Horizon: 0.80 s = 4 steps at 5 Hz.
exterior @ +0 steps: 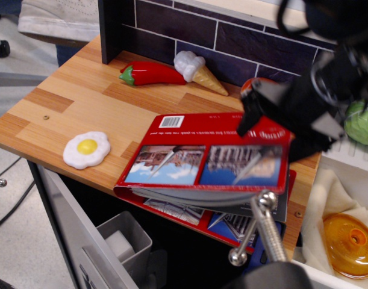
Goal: Open book
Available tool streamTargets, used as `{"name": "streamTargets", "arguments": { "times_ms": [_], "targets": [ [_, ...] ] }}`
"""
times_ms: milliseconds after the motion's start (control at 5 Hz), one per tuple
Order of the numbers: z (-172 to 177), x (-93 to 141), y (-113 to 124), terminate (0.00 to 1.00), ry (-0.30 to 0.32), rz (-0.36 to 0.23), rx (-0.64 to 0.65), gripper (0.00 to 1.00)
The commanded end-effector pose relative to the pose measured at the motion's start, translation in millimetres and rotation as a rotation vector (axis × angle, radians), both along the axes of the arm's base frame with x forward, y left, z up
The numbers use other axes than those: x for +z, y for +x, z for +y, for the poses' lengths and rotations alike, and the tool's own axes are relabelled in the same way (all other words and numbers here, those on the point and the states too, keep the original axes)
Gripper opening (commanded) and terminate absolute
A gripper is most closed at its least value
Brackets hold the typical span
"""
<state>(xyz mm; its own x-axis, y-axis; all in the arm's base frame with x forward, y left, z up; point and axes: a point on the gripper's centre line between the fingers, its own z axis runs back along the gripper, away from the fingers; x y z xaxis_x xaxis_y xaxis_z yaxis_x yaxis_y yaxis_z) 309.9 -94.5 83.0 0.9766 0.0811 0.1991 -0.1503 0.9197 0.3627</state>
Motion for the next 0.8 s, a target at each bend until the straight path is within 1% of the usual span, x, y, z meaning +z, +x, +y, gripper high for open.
{"name": "streamTargets", "arguments": {
  "times_ms": [0, 200, 400, 600],
  "targets": [
    [100, 46, -6, 0.00, 0.050, 0.030, 0.024, 1.00],
    [140, 68, -18, 0.00, 0.056, 0.068, -0.027, 1.00],
    [174, 85, -24, 0.00, 0.058, 0.119, -0.047, 1.00],
    [204, 96, -18, 0.00, 0.124, 0.113, -0.039, 1.00]
  ]
}}
